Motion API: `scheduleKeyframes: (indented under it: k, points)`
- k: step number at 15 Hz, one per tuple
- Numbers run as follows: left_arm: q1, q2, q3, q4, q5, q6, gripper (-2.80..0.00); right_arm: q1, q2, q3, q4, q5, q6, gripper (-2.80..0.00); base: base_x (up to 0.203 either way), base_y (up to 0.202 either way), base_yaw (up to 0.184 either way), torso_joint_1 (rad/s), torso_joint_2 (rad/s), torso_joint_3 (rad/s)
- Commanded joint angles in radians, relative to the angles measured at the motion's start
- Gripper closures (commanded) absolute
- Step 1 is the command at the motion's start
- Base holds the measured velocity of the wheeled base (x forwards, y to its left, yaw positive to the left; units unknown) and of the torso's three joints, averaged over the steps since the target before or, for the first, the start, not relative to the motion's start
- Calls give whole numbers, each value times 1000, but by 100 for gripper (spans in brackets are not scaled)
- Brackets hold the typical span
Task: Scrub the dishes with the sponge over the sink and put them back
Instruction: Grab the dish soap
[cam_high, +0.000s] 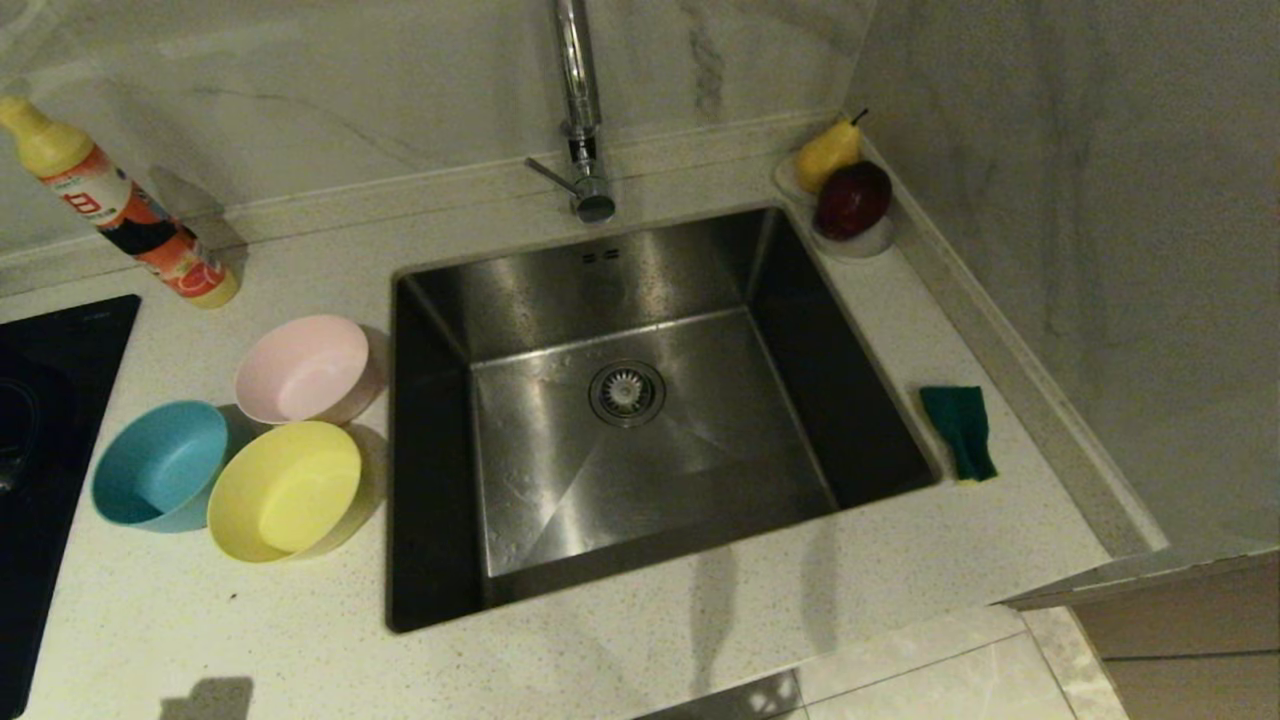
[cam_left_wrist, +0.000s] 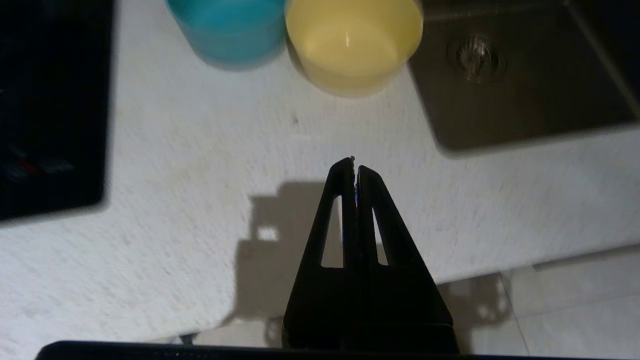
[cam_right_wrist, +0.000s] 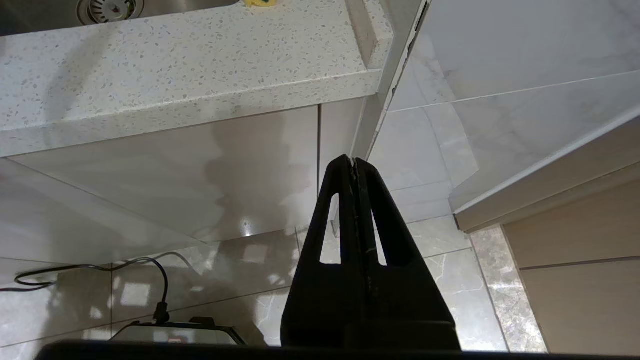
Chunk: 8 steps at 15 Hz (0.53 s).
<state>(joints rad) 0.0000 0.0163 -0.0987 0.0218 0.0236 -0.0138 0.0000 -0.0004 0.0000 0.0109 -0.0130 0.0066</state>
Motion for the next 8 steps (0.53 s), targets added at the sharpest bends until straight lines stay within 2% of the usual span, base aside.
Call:
scheduleKeyframes:
  k: [1, 5, 6, 8]
  points:
    - [0, 59, -113, 13, 11, 5, 0, 0, 0, 1, 0, 0, 0, 0, 0, 0, 0, 0, 0, 0]
    - [1, 238, -267, 7, 75, 56, 0, 0, 0, 1, 0, 0, 1, 0, 0, 0, 0, 0, 0, 0]
    - [1, 313, -317, 5, 92, 51, 0, 0, 0, 1, 0, 0, 1, 0, 0, 0, 0, 0, 0, 0]
    - [1, 489, -425, -6, 129, -4, 0, 0, 0, 0, 0, 0, 0, 0, 0, 0, 0, 0, 0, 0]
